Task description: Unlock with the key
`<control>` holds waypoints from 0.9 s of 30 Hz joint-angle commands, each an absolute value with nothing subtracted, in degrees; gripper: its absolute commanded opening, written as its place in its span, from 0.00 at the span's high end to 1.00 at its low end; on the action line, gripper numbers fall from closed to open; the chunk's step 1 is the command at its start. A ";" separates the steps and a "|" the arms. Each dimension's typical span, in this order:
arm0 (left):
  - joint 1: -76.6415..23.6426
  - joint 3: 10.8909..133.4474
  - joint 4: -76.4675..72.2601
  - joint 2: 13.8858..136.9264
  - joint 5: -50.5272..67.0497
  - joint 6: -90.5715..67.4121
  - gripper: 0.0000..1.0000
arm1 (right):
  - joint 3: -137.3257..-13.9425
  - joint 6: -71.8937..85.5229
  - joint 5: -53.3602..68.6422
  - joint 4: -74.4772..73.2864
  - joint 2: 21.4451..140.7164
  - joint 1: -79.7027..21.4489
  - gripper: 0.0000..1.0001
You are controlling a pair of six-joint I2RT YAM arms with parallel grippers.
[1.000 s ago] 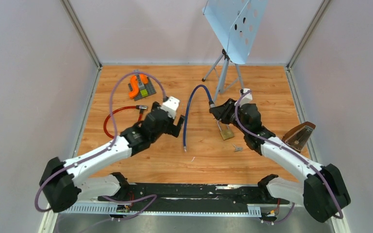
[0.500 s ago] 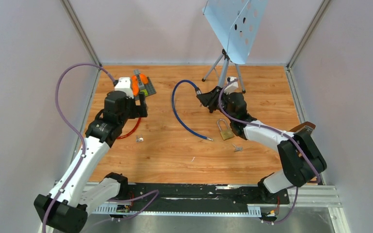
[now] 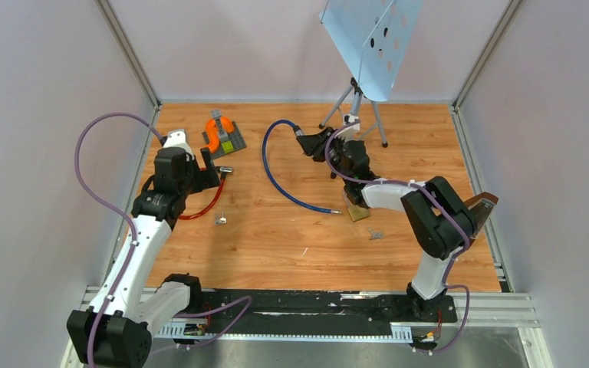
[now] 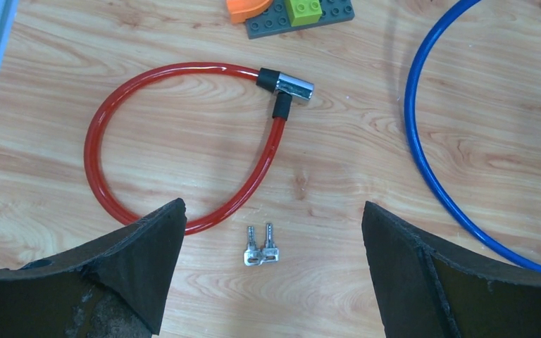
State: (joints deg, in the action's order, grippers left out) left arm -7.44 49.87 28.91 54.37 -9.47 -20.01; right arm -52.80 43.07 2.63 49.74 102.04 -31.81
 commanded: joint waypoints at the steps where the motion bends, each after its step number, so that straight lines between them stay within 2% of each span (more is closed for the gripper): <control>1: -6.45 49.63 27.02 53.56 -7.00 -21.69 0.00 | -57.37 42.70 0.25 51.08 105.91 -32.00 0.94; 4: -6.37 49.74 27.24 53.30 -7.77 -21.01 0.00 | -60.02 39.52 1.08 46.34 109.12 -31.99 0.84; 8: -6.25 49.58 27.48 53.01 -7.99 -20.79 0.00 | -64.51 35.06 1.40 39.20 112.62 -31.99 0.64; 11: -6.26 49.44 27.69 52.81 -8.04 -20.61 0.00 | -67.95 30.55 0.55 35.26 114.32 -31.99 0.44; 14: -6.25 49.44 27.89 52.47 -8.75 -20.22 0.00 | -70.70 25.39 0.23 31.39 114.52 -31.99 0.34; 19: -6.20 49.73 28.43 51.94 -11.17 -19.19 0.00 | -72.04 18.25 2.16 26.20 110.46 -32.16 0.24; 27: -6.22 50.29 28.07 51.39 -11.05 -20.97 0.00 | -65.30 13.10 8.47 13.36 95.97 -33.03 0.22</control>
